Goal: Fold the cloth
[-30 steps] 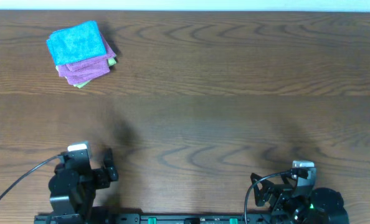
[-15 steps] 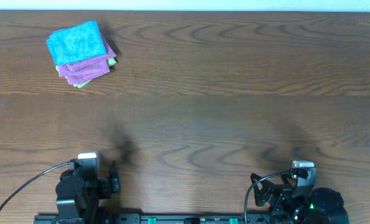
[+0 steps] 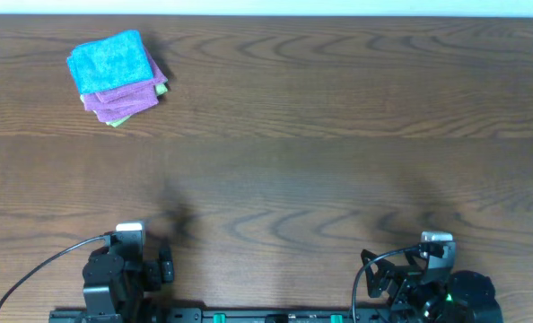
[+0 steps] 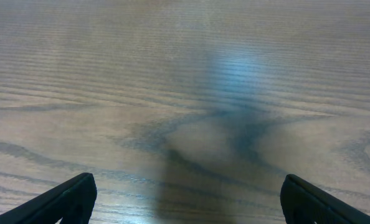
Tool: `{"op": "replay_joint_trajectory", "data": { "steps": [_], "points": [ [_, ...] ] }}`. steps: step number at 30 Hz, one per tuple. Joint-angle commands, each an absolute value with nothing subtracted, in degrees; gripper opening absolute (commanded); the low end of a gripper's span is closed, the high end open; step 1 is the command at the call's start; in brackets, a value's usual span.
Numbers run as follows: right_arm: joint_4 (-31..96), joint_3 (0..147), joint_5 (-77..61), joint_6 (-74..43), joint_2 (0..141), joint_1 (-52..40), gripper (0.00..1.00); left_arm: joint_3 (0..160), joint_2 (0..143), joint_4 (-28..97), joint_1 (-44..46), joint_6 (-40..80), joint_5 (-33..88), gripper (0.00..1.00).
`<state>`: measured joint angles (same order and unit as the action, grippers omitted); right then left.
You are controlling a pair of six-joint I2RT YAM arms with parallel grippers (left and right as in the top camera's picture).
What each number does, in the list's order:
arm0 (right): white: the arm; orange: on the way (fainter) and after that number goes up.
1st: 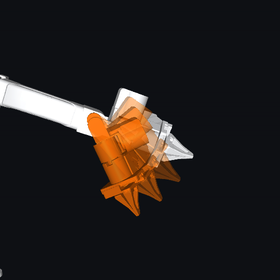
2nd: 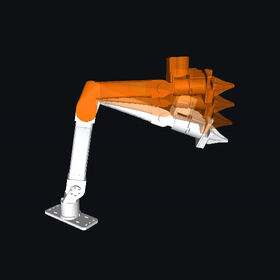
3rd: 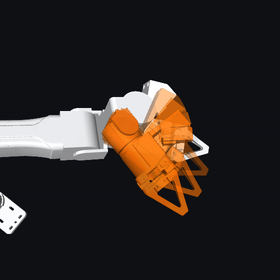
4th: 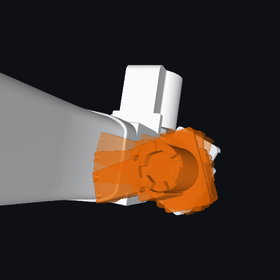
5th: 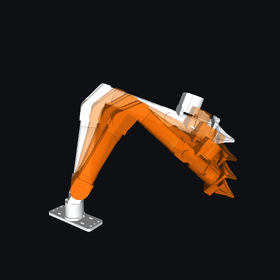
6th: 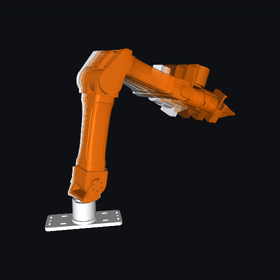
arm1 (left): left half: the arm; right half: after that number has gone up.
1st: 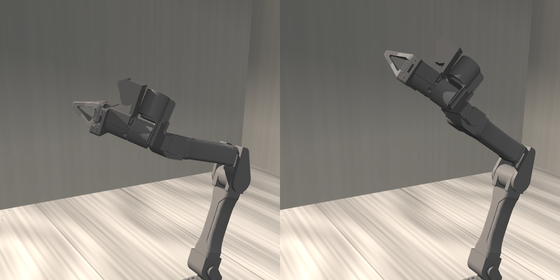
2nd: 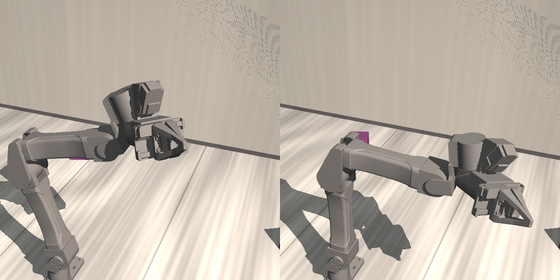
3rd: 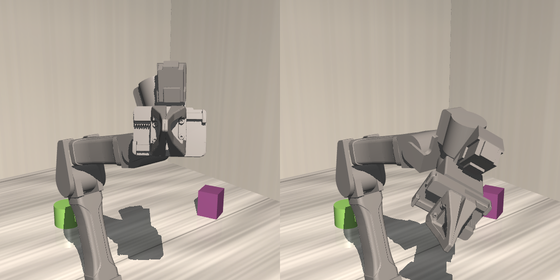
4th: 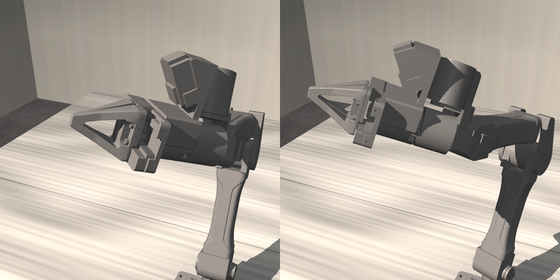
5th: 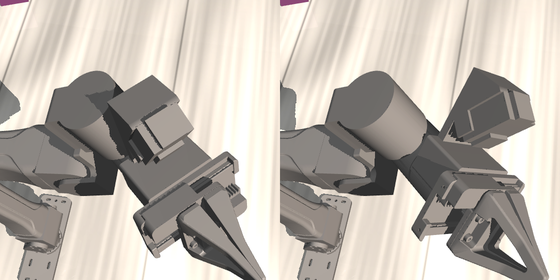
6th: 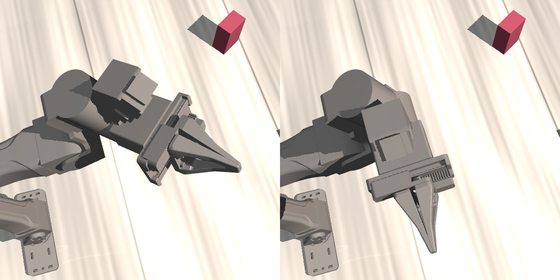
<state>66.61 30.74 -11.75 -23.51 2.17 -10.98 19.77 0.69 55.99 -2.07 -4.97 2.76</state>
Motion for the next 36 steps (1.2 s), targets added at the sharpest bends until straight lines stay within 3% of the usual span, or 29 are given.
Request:
{"op": "replay_joint_trajectory", "data": {
  "steps": [1, 15, 22, 29, 36],
  "points": [
    [66.67, 30.85, -11.38, -23.99, 1.78, -10.52, 0.99, 18.41, 0.21, 57.95, -1.72, -6.22, 2.15, 0.95],
    [66.35, 30.85, -12.47, -26.02, 1.78, -10.50, 0.99, 18.41, 0.21, 57.93, -1.72, -6.22, 2.15, 0.95],
    [57.39, 30.06, -8.10, -28.80, 1.76, -9.58, 0.99, 18.41, 0.21, 57.95, -1.72, -6.22, 2.15, 0.95],
    [45.78, 23.42, -5.98, -8.62, 1.76, -7.84, 0.99, 18.41, 0.21, 57.93, -1.72, -6.22, 2.15, 0.95],
    [44.14, 17.08, -5.96, 2.55, 1.65, -3.44, 0.99, 18.41, 0.21, 57.95, -1.72, -6.22, 2.15, 0.95]
  ]
}}
